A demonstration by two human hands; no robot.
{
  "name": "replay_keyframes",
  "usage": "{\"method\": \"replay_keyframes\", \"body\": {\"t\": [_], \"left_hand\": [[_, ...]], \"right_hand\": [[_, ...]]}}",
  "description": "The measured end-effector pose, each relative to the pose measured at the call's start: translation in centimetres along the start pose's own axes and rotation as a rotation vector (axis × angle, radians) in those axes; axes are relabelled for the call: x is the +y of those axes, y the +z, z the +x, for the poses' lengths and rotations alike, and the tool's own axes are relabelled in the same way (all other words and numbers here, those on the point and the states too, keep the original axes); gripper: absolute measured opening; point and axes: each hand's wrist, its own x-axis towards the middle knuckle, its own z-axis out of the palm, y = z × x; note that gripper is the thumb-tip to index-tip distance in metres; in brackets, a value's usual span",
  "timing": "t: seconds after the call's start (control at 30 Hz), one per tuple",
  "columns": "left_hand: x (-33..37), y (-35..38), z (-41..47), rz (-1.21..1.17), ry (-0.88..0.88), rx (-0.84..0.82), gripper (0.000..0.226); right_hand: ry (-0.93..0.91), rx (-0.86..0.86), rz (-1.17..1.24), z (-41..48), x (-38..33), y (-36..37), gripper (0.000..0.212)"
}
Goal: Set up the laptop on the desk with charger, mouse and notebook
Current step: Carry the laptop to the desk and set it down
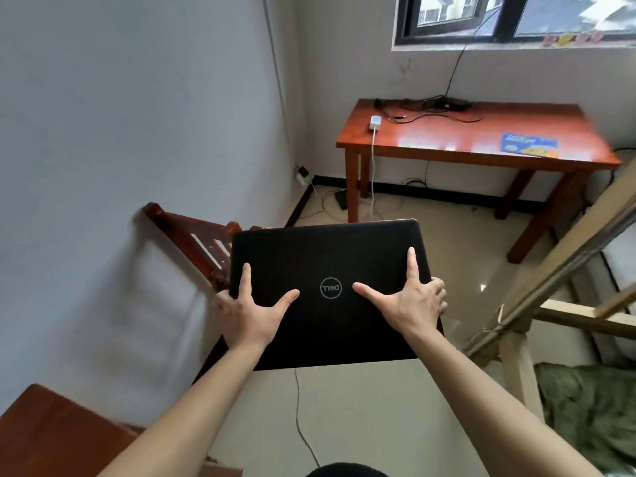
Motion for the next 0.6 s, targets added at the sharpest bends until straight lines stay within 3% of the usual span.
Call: {"method": "replay_keyframes", "body": {"t": [0.33,0.6], "left_hand": [[15.1,8.9,6.3,0.109,0.204,-0.033,0.113],[26.6,20.3,16.0,0.04,0.215,-0.104,0.116]], "right_hand": [[0.17,0.119,0.124,12.7,5.8,-4.3,0.139],[0.262,0.21,0.109,27.8,7.5,-5.1,0.14]]}}
